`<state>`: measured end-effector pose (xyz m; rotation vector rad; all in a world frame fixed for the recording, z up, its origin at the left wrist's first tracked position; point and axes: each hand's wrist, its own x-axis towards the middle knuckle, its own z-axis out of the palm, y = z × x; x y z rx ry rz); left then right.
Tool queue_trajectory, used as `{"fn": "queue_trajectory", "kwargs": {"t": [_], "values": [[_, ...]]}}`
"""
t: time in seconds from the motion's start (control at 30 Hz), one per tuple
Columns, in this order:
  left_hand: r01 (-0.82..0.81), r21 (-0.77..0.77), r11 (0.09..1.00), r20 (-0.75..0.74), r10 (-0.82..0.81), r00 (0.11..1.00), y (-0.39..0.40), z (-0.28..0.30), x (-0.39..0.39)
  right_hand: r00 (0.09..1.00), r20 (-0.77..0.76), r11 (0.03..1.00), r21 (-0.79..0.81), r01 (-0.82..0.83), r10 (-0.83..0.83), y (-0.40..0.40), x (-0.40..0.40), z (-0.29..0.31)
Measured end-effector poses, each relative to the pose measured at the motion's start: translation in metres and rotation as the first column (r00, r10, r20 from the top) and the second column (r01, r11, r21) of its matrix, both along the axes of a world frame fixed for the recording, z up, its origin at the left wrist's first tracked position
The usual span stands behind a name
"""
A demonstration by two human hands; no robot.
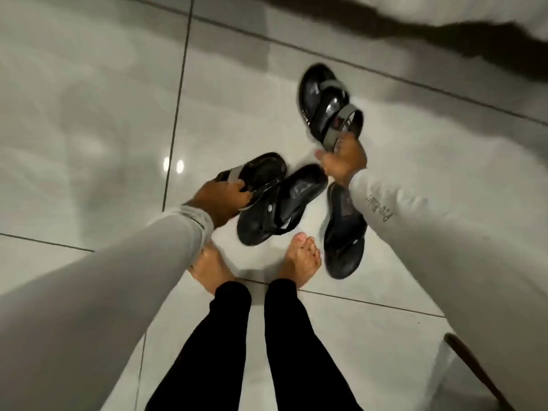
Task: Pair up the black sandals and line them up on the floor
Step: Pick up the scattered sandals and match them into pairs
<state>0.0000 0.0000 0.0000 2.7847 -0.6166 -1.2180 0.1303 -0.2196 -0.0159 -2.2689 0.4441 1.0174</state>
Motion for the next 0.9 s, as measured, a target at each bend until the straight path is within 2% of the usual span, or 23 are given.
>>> {"fn": "queue_trajectory", "kwargs": {"t": [0.03, 0.1, 0.17, 0.27, 0.4, 0.47, 0.53, 0.57, 0.63, 0.7, 0.77, 0.9], "values": [[0.04, 0.04, 0.998, -0.019, -0.039, 0.999, 0.004, -0.013, 0.001, 0.992, -0.003, 0.991, 0.035, 0.126, -0.126, 0.005, 0.005, -0.017], [0.045, 0.015, 0.999, -0.02, -0.045, 0.999, 0.013, -0.03, 0.001, 0.929, -0.032, 0.925, 0.084, 0.37, -0.369, 0.015, 0.018, -0.033], [0.082, 0.018, 0.996, -0.024, -0.082, 0.996, 0.018, -0.037, 0.0, 0.859, -0.034, 0.852, 0.113, 0.512, -0.511, 0.016, 0.029, -0.046], [0.032, 0.052, 0.998, 0.003, -0.032, 0.999, 0.035, -0.044, 0.003, 0.786, -0.068, 0.782, 0.074, 0.619, -0.615, 0.016, 0.04, -0.058], [-0.168, 0.072, 0.983, -0.001, 0.168, 0.986, 0.071, -0.045, 0.009, 0.813, -0.033, 0.813, 0.015, 0.582, -0.582, 0.021, 0.052, -0.063], [-0.24, 0.086, 0.967, 0.008, 0.241, 0.971, 0.09, -0.046, 0.009, 0.89, 0.032, 0.89, -0.008, 0.455, -0.455, 0.033, 0.054, -0.064], [-0.305, 0.096, 0.948, 0.031, 0.303, 0.952, 0.105, -0.045, 0.008, 0.984, 0.113, 0.981, -0.121, 0.151, -0.137, 0.049, 0.05, -0.066], [-0.34, 0.097, 0.935, 0.042, 0.337, 0.941, 0.111, -0.046, 0.006, 0.99, 0.135, 0.984, -0.177, -0.019, 0.043, 0.058, 0.044, -0.064], [-0.419, 0.101, 0.902, 0.067, 0.414, 0.908, 0.12, -0.045, 0.003, 0.93, 0.137, 0.924, -0.228, -0.306, 0.341, 0.076, 0.031, -0.059], [-0.479, 0.101, 0.872, 0.079, 0.473, 0.878, 0.128, -0.044, -0.002, 0.842, 0.109, 0.84, -0.217, -0.498, 0.528, 0.093, 0.017, -0.053], [-0.51, 0.084, 0.856, 0.074, 0.505, 0.86, 0.133, -0.045, -0.008, 0.741, 0.113, 0.745, -0.209, -0.634, 0.662, 0.108, 0.006, -0.048], [-0.566, 0.047, 0.823, 0.068, 0.563, 0.824, 0.136, -0.045, -0.013, 0.578, 0.065, 0.578, -0.202, -0.79, 0.813, 0.132, -0.021, -0.04]]}}
